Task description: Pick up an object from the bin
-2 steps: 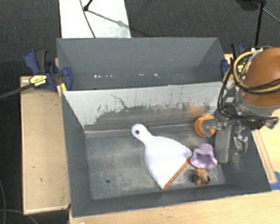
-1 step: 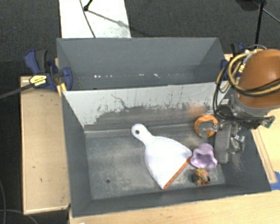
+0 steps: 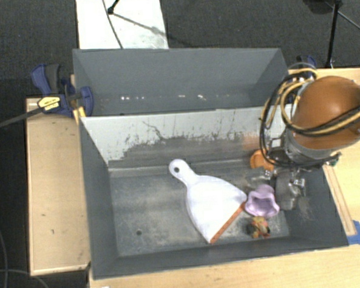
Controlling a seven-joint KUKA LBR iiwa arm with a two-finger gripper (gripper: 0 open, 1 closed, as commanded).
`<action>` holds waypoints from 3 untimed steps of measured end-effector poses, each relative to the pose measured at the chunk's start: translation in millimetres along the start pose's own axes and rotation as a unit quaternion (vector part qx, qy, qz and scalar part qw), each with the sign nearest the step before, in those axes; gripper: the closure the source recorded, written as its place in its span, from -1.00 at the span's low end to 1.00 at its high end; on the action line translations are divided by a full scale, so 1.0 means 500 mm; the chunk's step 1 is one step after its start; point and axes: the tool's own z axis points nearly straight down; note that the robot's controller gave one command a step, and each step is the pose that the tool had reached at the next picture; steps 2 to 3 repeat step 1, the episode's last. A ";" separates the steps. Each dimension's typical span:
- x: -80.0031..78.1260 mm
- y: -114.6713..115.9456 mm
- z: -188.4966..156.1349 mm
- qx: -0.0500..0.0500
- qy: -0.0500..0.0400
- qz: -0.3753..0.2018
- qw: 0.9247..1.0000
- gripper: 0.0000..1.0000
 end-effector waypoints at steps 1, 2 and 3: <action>-0.007 -0.003 0.050 -0.002 0.000 -0.017 1.000 -1.00; -0.007 -0.003 0.050 -0.002 0.000 -0.017 1.000 -1.00; -0.007 -0.003 0.050 -0.002 0.000 -0.017 1.000 -1.00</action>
Offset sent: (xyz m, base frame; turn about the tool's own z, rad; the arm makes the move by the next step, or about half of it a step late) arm -0.0085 0.0084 -0.0523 -0.2625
